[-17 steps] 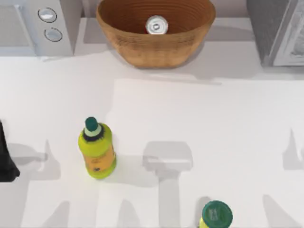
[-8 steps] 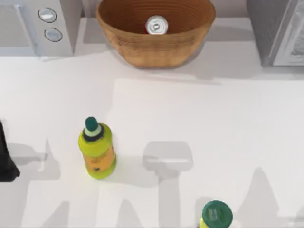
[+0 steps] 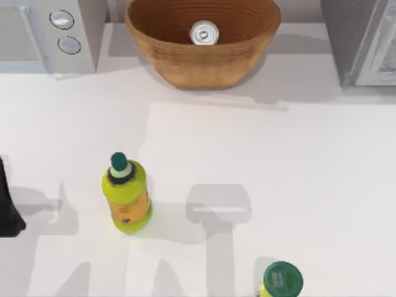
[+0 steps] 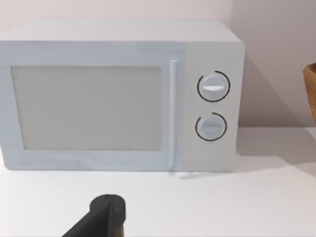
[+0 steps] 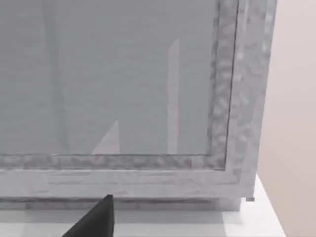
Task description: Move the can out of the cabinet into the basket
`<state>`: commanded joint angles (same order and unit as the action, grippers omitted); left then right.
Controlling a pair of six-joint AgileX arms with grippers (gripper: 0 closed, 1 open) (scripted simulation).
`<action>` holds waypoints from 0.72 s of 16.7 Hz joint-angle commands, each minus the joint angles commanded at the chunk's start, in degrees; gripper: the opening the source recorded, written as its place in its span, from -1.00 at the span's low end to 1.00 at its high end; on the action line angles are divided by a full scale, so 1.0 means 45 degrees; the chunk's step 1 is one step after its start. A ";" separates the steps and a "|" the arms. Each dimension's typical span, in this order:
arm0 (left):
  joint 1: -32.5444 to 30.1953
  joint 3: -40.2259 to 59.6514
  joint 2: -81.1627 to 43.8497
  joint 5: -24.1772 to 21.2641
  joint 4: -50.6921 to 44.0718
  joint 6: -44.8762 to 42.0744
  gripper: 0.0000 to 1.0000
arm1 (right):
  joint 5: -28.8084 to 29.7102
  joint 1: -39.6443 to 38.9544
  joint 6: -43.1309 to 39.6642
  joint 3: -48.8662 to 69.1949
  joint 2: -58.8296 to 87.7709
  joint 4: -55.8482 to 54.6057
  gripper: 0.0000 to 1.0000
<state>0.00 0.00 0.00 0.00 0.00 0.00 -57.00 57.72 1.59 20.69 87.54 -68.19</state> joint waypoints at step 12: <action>0.0000 0.0000 0.0000 0.0000 0.0000 0.0000 1.00 | -0.0369 0.0308 -0.0039 0.1991 0.0176 0.1712 1.00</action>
<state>0.00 0.00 0.00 0.00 0.00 0.00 -58.66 59.11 1.42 29.65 88.33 -60.49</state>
